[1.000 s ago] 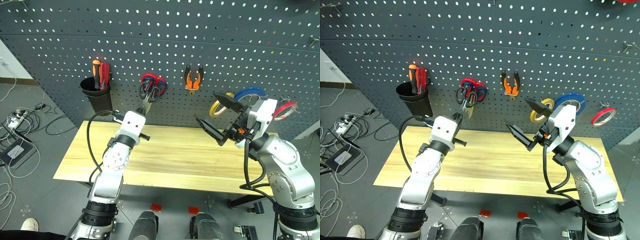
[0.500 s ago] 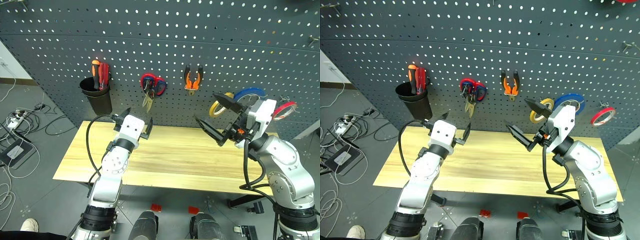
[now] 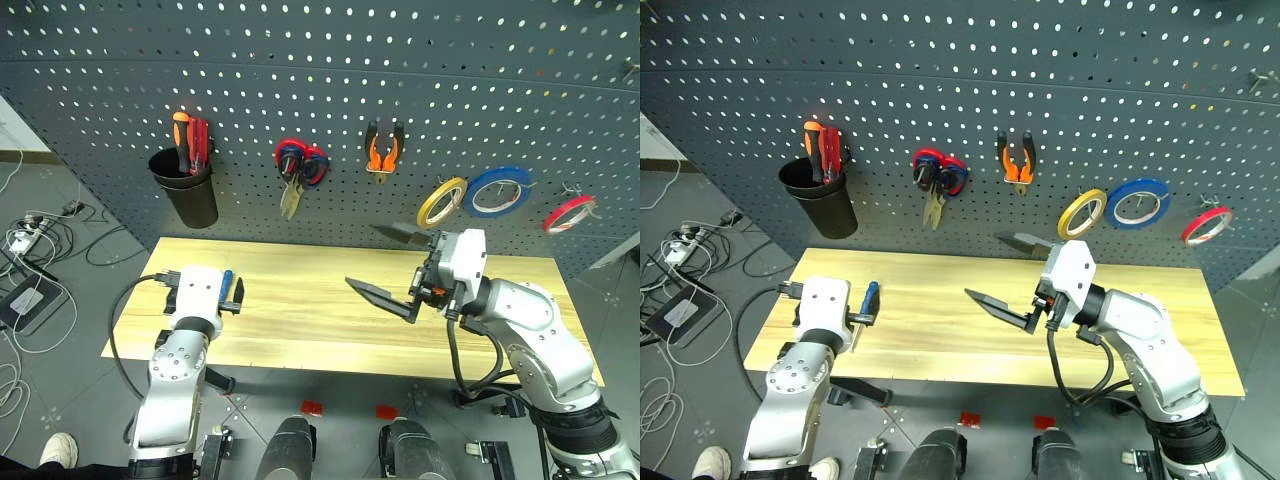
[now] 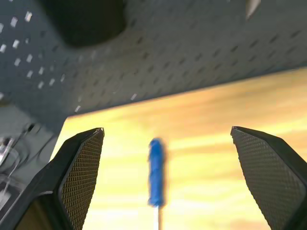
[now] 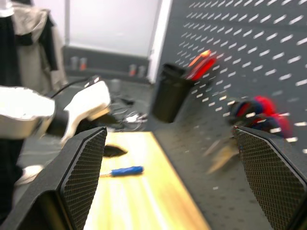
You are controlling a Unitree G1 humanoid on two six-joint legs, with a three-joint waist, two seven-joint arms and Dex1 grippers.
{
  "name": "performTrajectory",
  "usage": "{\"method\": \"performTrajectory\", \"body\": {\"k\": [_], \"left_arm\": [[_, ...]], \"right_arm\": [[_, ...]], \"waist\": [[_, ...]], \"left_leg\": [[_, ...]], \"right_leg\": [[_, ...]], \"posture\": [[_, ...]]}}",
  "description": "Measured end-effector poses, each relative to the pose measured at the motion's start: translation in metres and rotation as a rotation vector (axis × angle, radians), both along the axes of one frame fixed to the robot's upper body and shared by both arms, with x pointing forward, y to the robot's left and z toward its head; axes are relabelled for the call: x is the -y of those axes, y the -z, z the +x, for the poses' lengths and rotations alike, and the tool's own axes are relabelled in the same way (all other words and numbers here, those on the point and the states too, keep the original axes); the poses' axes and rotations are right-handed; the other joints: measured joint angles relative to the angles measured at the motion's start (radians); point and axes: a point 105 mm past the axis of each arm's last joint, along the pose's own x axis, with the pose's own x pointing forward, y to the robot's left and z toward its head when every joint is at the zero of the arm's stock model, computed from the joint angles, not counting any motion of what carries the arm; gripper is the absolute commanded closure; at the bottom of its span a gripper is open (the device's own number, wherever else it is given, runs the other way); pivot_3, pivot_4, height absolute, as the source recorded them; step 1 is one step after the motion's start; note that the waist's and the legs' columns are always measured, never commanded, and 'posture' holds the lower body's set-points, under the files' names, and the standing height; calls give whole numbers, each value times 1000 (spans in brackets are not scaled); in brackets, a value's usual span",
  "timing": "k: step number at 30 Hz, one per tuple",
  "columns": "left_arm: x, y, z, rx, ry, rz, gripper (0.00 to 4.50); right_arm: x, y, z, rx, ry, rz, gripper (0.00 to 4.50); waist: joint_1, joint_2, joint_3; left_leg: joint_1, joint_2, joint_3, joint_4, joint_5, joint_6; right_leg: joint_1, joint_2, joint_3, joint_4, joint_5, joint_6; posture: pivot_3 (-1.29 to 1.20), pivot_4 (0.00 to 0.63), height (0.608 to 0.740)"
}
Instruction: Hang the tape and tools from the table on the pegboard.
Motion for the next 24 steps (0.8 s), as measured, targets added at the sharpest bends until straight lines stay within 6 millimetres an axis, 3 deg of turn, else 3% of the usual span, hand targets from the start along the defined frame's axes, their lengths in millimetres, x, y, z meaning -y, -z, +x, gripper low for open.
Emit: {"method": "performTrajectory", "body": {"k": [5, 11, 16, 24], "left_arm": [[-23, -9, 7, -44, -41, 24, 32], [-37, -7, 23, -154, -11, -29, 32], [-48, -4, 35, -221, 31, -73, 32], [-59, 1, 55, -263, 82, -77, 32]], "right_arm": [[-16, 0, 11, -17, -7, -22, 0], [-33, -2, 19, -43, 7, -32, 0], [-43, 7, 18, -116, 9, -56, 0], [-46, 16, 20, -182, 33, -79, 0]], "waist": [[-2, 0, 44], [-3, -1, 97], [-8, 0, 137], [-8, -1, 193]], "left_leg": [[-1, 0, -1, 0, 0, 0], [-4, 1, -2, 1, 0, 0], [-5, 1, -2, 2, 0, 0], [-17, 1, 0, 12, 0, -1]], "right_leg": [[-2, 0, 0, 1, 0, 0], [-4, 0, -1, 2, 0, 0], [-6, 0, -1, 3, 0, 0], [-20, 0, 0, 17, 0, 0]], "posture": [[183, 370, 740], [170, 422, 740], [156, 466, 740], [143, 506, 740]]}}
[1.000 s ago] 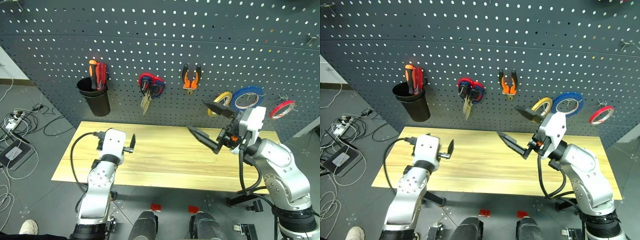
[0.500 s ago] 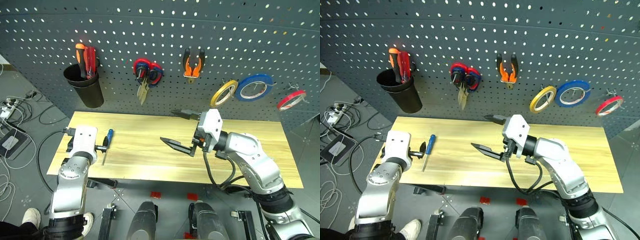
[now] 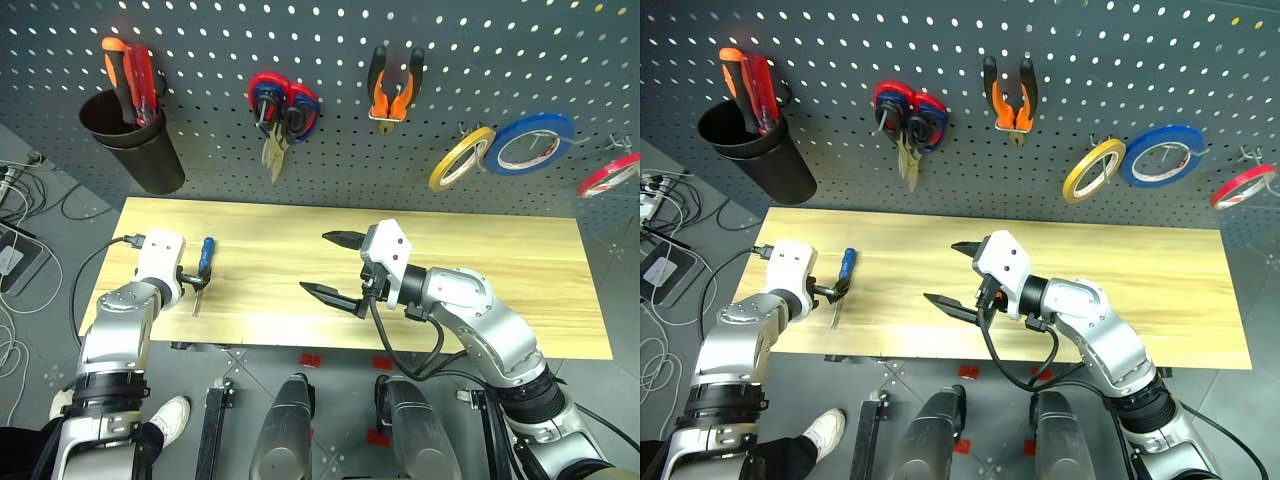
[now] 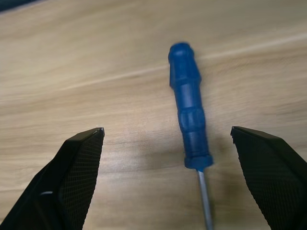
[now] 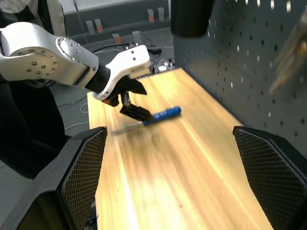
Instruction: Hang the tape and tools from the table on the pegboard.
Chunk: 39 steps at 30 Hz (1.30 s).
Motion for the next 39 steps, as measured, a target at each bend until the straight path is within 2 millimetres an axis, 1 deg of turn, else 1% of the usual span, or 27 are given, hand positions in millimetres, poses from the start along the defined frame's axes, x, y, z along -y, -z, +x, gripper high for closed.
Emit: {"method": "performTrajectory", "body": {"k": [2, 5, 8, 11, 13, 14, 19, 20, 23, 26, 29, 32, 34, 36, 39], "left_arm": [[1, 4, 4, -19, 25, -7, 32], [6, 1, 13, -11, 76, -22, 32], [13, -3, 20, -11, 111, -40, 553], [16, -7, 25, -5, 126, -45, 1448], [17, -7, 26, -3, 132, -45, 1997], [17, -7, 26, -4, 136, -44, 2356], [18, -6, 25, -10, 135, -45, 3833], [18, -6, 24, -13, 133, -43, 3916], [20, -5, 20, -21, 139, -36, 3915], [25, -3, 13, -29, 157, -10, 3915], [35, -1, 5, -33, 192, 31, 3915], [51, -9, -2, 3, 226, 48, 3915], [66, -14, -9, 37, 243, 49, 3915], [79, -17, -14, 70, 255, 41, 3915], [94, -29, -20, 153, 236, 56, 3915]], "right_arm": [[0, 0, 1, -7, 8, -2, 0], [0, -2, 4, -8, 25, 1, 0], [1, -8, 7, 3, 40, 14, 0], [3, -7, 9, 4, 52, 9, 0], [3, -7, 9, 4, 57, 6, 0], [4, -7, 10, 5, 60, 7, 0], [6, -8, 14, 10, 71, 12, 0], [6, -9, 15, 13, 75, 10, 0], [6, -9, 18, 18, 80, 15, 0], [7, -10, 19, 19, 78, 21, 0], [16, -15, 21, 21, 88, 53, 0], [27, -17, 19, 8, 82, 77, 0], [35, -18, 15, -6, 72, 100, 0], [41, -19, 12, -14, 69, 119, 0], [50, -21, 6, -23, 62, 151, 0]], "waist": [[0, -1, 10], [2, 1, 21], [1, 3, 25], [-1, 2, 31], [-2, 3, 33], [-2, 3, 33], [-2, 3, 34], [-2, 3, 34], [-2, 2, 34], [-1, 2, 34], [0, 0, 32], [1, -1, 31], [2, -1, 27], [2, -3, 18], [6, -5, -1]], "left_leg": [[-4, 0, 0, 2, 0, 0], [-4, 0, 1, 2, 0, 0], [-5, -1, 2, 2, 0, 0], [-5, 0, 2, 2, 0, 0], [-5, 0, 2, 2, 0, -1], [-5, 0, 2, 2, 0, -1], [-4, 0, 1, 2, 0, -1], [-5, 0, 1, 2, 1, -1], [-5, 0, 0, 1, 2, -4], [-5, 0, -1, 1, 3, -4], [-6, 1, -2, 1, 3, -5], [-7, 2, -3, 0, 4, -7], [-7, 2, -4, 0, 4, -7], [-8, 2, -4, 0, 4, -7], [-9, 1, -5, 0, 4, -8]], "right_leg": [[-3, 0, -1, 0, 0, 0], [-4, 0, -2, 1, 0, 0], [-4, 0, -2, 1, 0, 0], [-4, 0, -2, 1, 0, 0], [-4, 0, -2, 0, 0, 0], [-4, 0, -1, 0, 0, 0], [-4, 1, -1, 0, 0, 0], [-4, 1, -1, 0, 0, 0], [-5, 0, -1, -1, 0, 0], [-5, 0, -1, -1, 0, 0], [-5, -1, -2, -2, 0, 0], [-5, -3, -2, -3, 0, 0], [-5, -5, -3, -4, 0, 0], [-5, -6, -3, -6, 0, 0], [-4, -6, -5, -8, 0, 0]], "posture": [[132, 523, 740], [128, 526, 740], [127, 524, 740], [128, 529, 740], [128, 525, 740], [130, 520, 740], [141, 505, 740], [146, 496, 740], [153, 475, 740], [155, 439, 740], [154, 403, 740], [150, 355, 740], [153, 324, 740], [159, 290, 740], [166, 251, 740]]}}
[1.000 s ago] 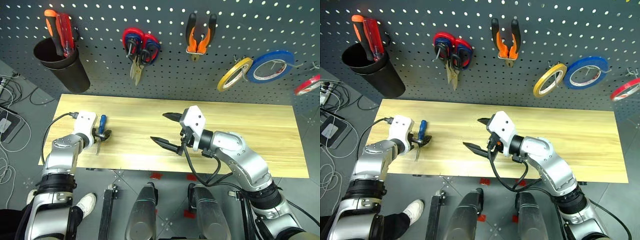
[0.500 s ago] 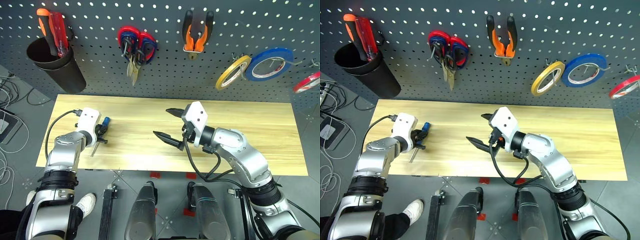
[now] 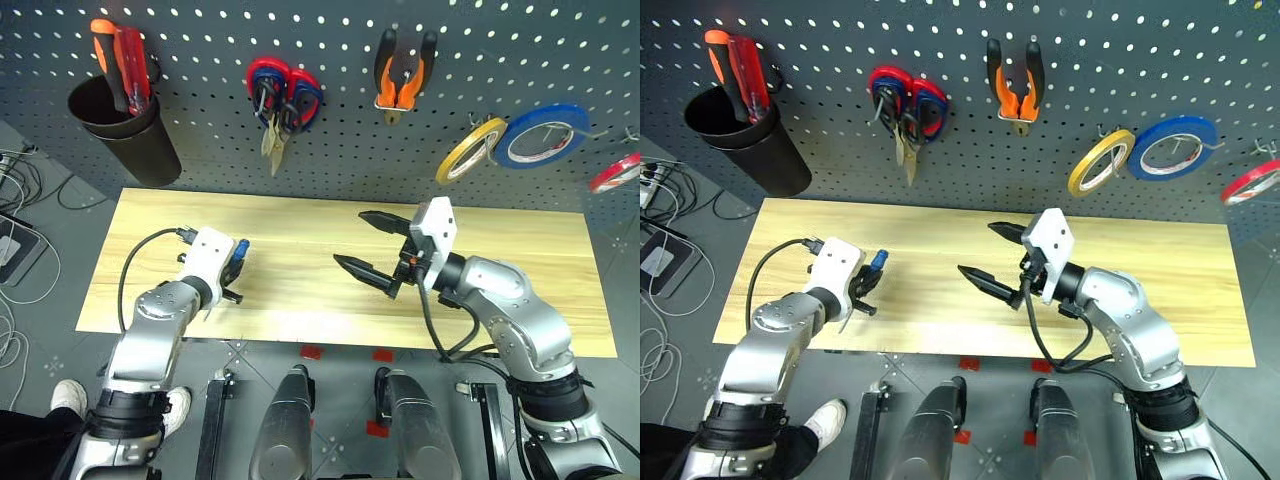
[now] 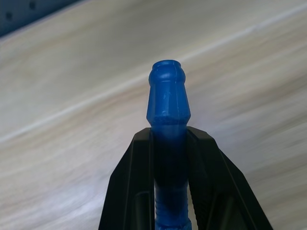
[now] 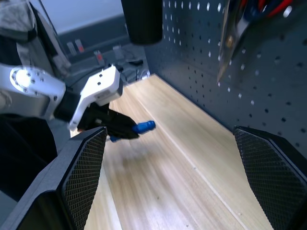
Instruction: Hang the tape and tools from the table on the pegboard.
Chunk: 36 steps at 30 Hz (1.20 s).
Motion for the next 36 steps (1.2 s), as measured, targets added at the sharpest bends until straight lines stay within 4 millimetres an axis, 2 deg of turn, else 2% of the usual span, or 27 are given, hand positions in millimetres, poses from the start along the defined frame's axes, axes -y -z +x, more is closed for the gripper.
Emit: {"method": "performTrajectory", "body": {"k": [4, 8, 10, 12, 18, 23, 32, 36], "left_arm": [[16, -7, -13, 86, -31, 15, 3915], [21, -22, -20, 199, -62, 78, 3915], [23, -42, -17, 298, -70, 108, 3915], [27, -70, -13, 425, -71, 126, 3915], [36, -123, -4, 644, -67, 141, 3915], [29, -175, 14, 809, -125, 114, 3915], [25, -200, 41, 866, -138, 114, 3915], [18, -201, 48, 868, -151, 119, 3915]], "right_arm": [[8, -1, -6, -13, 7, 45, 0], [10, -7, -11, -2, 17, 92, 0], [14, -15, -10, 23, 54, 128, 0], [14, -21, -13, 43, 66, 145, 0], [12, -27, -17, 50, 56, 180, 0], [7, -39, -15, 87, 48, 190, 0], [-6, -42, -2, 82, 93, 236, 0], [-11, -47, 3, 95, 100, 245, 0]], "waist": [[1, 0, -47], [6, 0, -85], [19, 0, -108], [28, 0, -130], [45, -1, -165], [47, -2, -190], [47, -3, -207], [45, -3, -209]], "left_leg": [[-1, -2, 2, -2, 0, 0], [0, -2, 2, -2, 0, -1], [1, -3, 3, -2, 0, -1], [1, -3, 3, -2, 0, -1], [2, -3, 5, -2, 0, -1], [3, -3, 6, -1, 0, -1], [4, -3, 7, -1, 0, -1], [4, -3, 7, -1, 0, -1]], "right_leg": [[0, 0, -1, -3, 0, 0], [1, 1, -2, -3, 0, 0], [2, 2, -2, -4, 0, 0], [5, 3, -3, -7, 1, 0], [6, 5, -2, -8, 2, -1], [6, 6, -1, -8, 2, -1], [6, 7, 0, -8, 3, -1], [6, 7, 0, -7, 3, -1]], "posture": [[171, 204, 740], [181, 172, 740], [180, 158, 740], [176, 146, 740], [168, 127, 740], [171, 119, 740], [176, 119, 740], [173, 124, 740]]}}
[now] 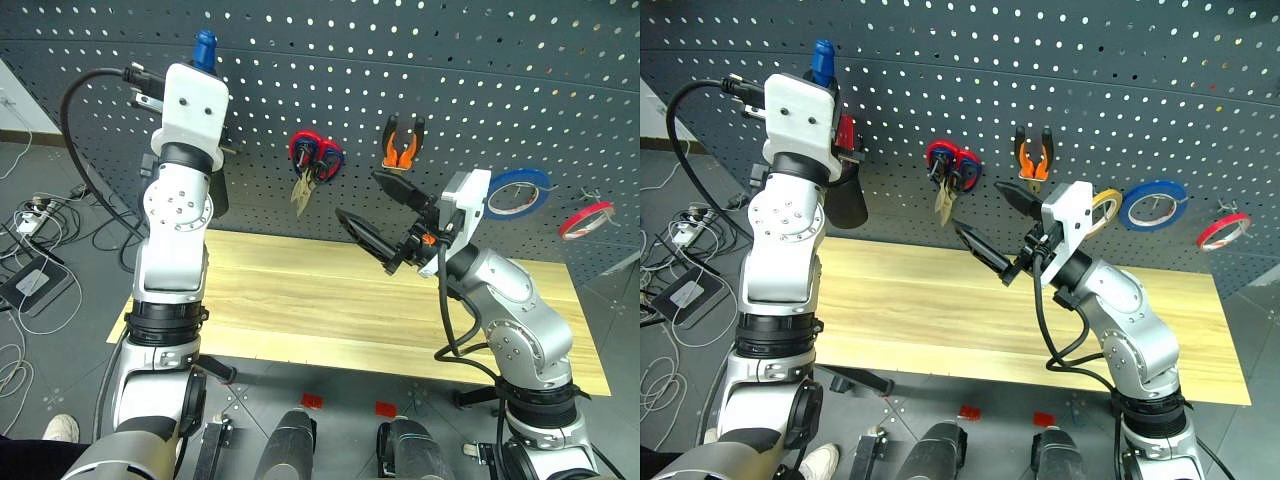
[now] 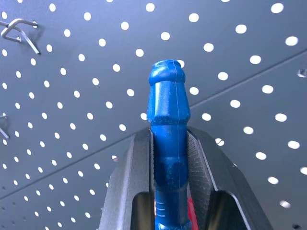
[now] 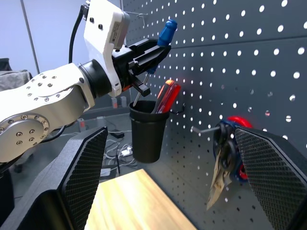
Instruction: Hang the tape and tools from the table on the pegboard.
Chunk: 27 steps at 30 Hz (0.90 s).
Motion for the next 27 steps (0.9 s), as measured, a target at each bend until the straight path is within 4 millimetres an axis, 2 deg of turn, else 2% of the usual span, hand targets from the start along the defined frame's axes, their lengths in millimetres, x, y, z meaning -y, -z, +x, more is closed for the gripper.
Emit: {"method": "performTrajectory", "body": {"k": [7, 13, 15, 19, 25, 27], "left_arm": [[-10, -3, 7, 14, -21, -9, 3915], [-17, 2, 11, -3, -35, -27, 3915], [-23, 7, 13, -12, -48, -35, 3915], [-36, 30, 18, -77, -78, -74, 3915], [-40, 36, 20, -98, -86, -87, 3915], [-40, 38, 21, -104, -84, -95, 3183]], "right_arm": [[-4, -5, 6, 11, 6, 14, 0], [-7, -3, 6, 10, -2, 7, 0], [-7, -4, 7, 10, -1, 6, 0], [-7, -3, 8, 11, 8, -3, 0], [-6, -2, 9, 13, 17, -13, 0], [-6, -2, 9, 13, 18, -14, 0]], "waist": [[-1, 0, 0], [-2, 0, 0], [-4, 0, 0], [-7, 0, 0], [-20, 0, 0], [-22, 0, 0]], "left_leg": [[0, 0, 0, 0, 0, 0], [0, 0, 0, 1, 0, 0], [0, 0, 0, 1, 0, 0], [0, 0, 0, 1, 0, 0], [0, 0, -1, 1, 0, 0], [0, 0, -1, 1, 0, 0]], "right_leg": [[0, 0, 0, 0, 0, 0], [0, 0, 0, 1, 0, 0], [0, 0, 0, 1, 0, 0], [0, 0, 0, 2, 0, 0], [0, 0, 0, 2, 0, 0], [0, 0, 0, 3, 0, 0]], "posture": [[180, 134, 740], [184, 149, 740], [184, 149, 740], [179, 152, 740], [174, 161, 740], [174, 161, 740]]}}
